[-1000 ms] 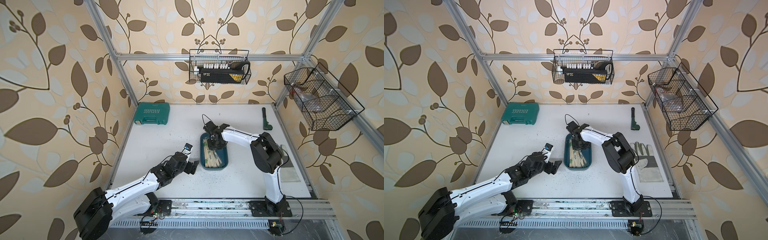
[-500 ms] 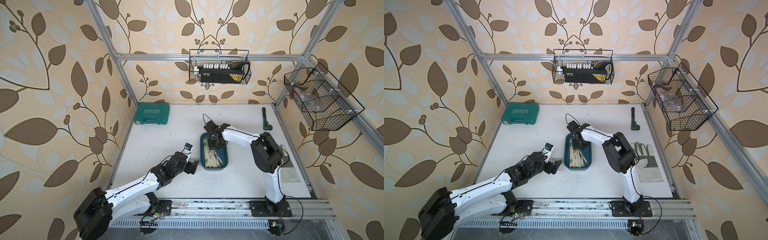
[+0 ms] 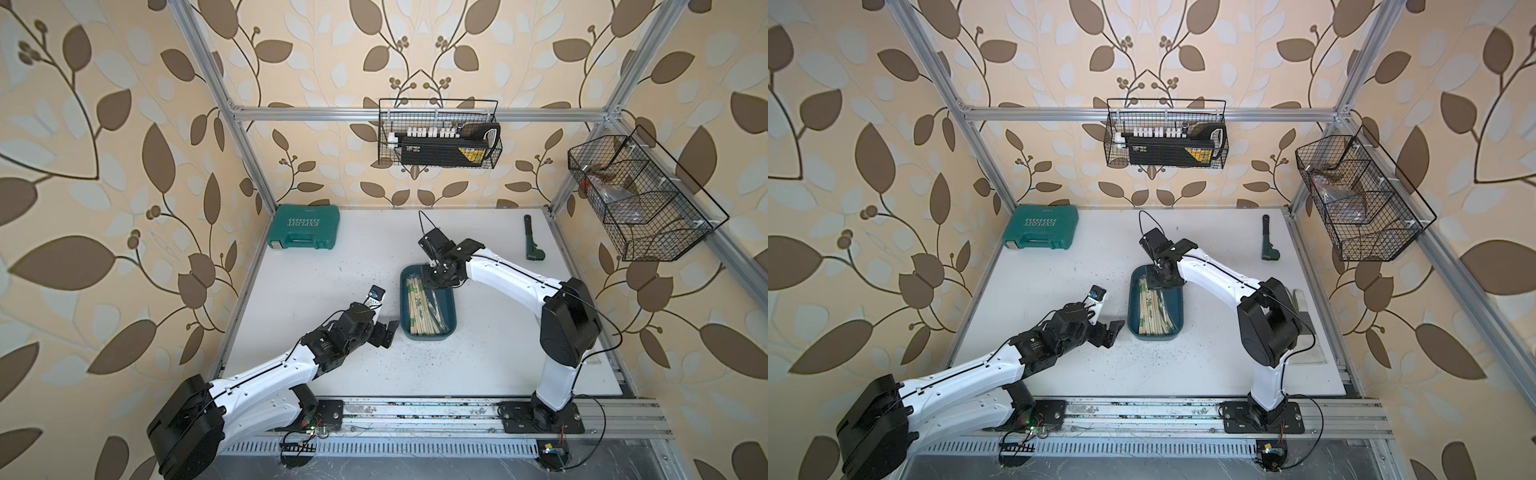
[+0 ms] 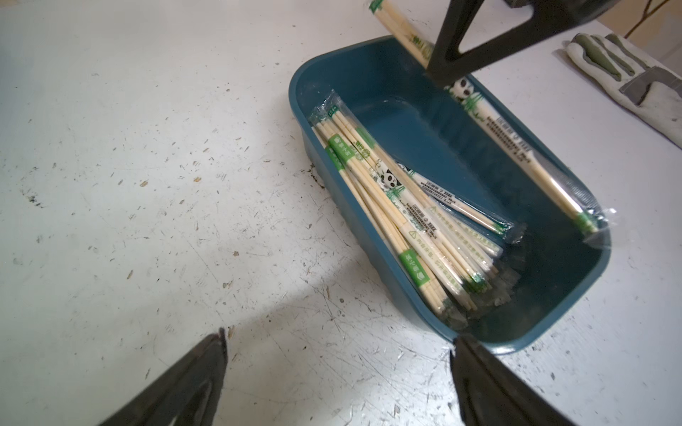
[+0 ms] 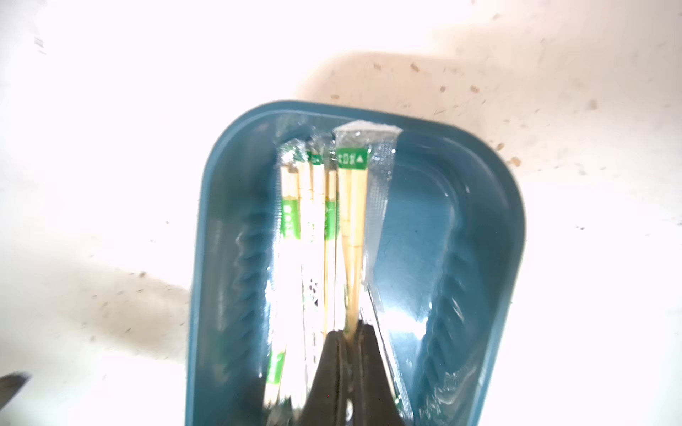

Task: Take the paired disposable chopsticks out of the storage box
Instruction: Pick up the paired disposable chopsticks from the storage box, then place the paired disposable chopsticks at the center of the board.

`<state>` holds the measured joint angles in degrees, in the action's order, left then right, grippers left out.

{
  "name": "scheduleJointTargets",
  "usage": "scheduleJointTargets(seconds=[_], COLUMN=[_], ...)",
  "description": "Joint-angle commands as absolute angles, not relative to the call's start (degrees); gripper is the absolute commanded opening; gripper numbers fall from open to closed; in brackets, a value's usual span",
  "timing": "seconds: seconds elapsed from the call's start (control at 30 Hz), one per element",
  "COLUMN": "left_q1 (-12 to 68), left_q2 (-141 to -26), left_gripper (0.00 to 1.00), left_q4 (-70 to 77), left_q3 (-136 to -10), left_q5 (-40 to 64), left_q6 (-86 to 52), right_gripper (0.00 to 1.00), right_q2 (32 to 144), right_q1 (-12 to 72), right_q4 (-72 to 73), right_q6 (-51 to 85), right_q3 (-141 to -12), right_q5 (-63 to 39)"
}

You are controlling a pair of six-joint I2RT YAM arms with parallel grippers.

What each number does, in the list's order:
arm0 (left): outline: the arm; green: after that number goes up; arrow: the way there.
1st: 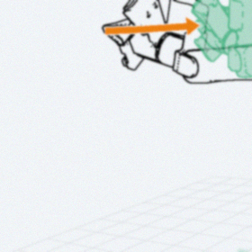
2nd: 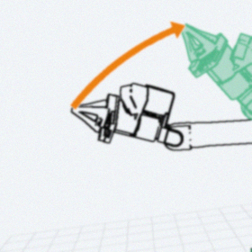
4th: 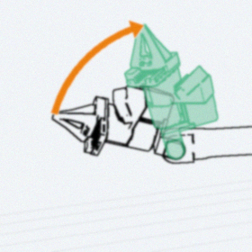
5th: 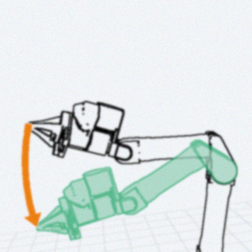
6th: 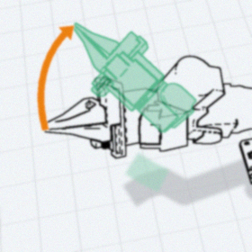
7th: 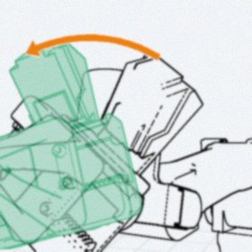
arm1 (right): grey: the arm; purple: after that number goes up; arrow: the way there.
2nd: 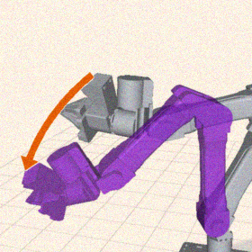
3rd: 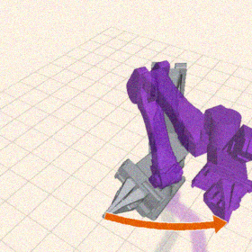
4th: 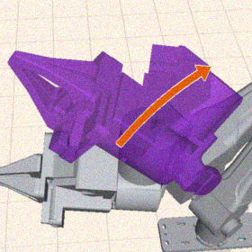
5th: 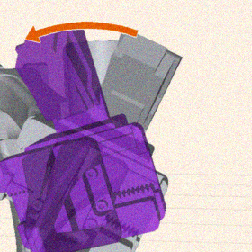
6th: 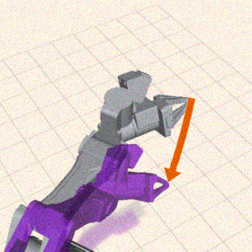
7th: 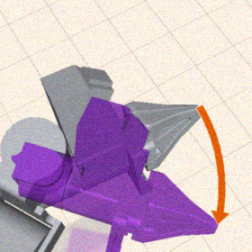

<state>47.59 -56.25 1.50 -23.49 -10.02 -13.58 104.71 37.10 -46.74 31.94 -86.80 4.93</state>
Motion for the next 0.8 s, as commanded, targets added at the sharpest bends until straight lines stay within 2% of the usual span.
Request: scheduleJointTargets(seconds=[0.0,0.2,0.37,0.77], left_q1=[47.45,47.46,47.46,47.46], left_q2=[-55.79,-56.73,-57.33,-51.66], left_gripper=[0.98,0.98,0.99,0.99], left_q4=[2.64,2.81,2.9,5.05], left_q3=[-25.01,-25.33,-25.62,-22.79], left_q5=[-9.67,-9.49,-9.15,-5.98], left_q6=[-13.01,-12.92,-12.94,-11.34], right_gripper=[0.0,0.0,0.0,0.0], right_q2=[100.91,93.84,89.76,92.43], right_q1=[36.05,30.74,24.23,21.62], right_q4=[-50.33,-53.88,-53.23,-46.6], right_q6=[32.27,31.27,29.53,27.03], right_q3=[-87.47,-87.84,-81.93,-70.82], right_q5=[5.59,4.57,2.93,0.88])
